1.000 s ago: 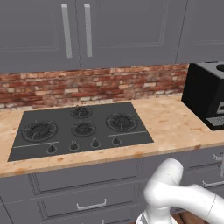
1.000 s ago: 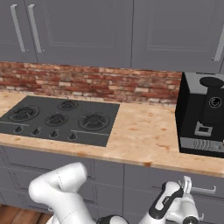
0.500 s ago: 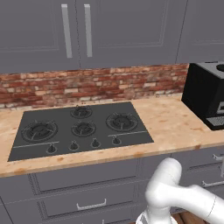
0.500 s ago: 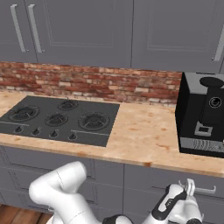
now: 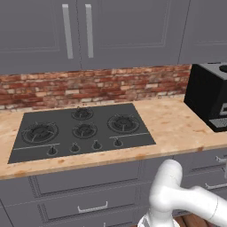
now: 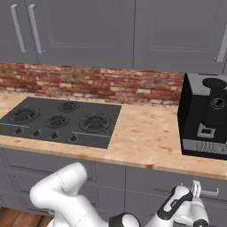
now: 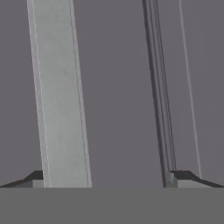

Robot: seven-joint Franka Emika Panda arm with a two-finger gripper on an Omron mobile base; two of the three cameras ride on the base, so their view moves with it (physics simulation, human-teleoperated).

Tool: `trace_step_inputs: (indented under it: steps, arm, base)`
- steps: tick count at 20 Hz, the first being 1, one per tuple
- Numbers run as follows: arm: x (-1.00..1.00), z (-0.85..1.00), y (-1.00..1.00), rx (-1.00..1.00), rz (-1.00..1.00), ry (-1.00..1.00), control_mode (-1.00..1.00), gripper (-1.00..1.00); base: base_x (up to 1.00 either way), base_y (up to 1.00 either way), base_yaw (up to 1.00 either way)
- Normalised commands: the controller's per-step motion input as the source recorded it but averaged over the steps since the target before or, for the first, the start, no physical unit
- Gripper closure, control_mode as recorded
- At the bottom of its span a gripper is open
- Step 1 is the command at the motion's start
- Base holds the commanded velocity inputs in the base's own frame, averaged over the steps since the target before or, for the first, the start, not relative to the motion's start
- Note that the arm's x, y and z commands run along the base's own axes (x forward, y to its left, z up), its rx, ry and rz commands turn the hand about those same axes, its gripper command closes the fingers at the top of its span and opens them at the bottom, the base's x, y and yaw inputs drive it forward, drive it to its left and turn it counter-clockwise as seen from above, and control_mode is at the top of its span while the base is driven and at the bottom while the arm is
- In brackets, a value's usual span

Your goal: Take the tongs from the drawer on the right and place them on the dining counter next to the tray containing the kebab skewer.

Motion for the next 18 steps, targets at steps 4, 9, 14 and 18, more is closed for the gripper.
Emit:
trace_step_inputs:
  steps: [4, 9, 14, 18]
  arm:
    - [0.18, -0.16, -0.13, 0.00, 0.00, 0.00, -1.00, -1.00]
    - [0.02, -0.28, -0.06, 0.00, 0.00, -0.04, -1.00, 1.00]
    - [0.00, -0.29, -0.01, 0.00, 0.00, -0.01, -1.00, 1.00]
    - [-0.07, -0.27, -0.05, 0.00, 0.00, -0.02, -1.00, 1.00]
  base:
    - [0.00, 0.00, 0.00]
    - [0.00, 0.00, 0.00]
    - [0.00, 0.00, 0.00]
    - [0.00, 0.00, 0.00]
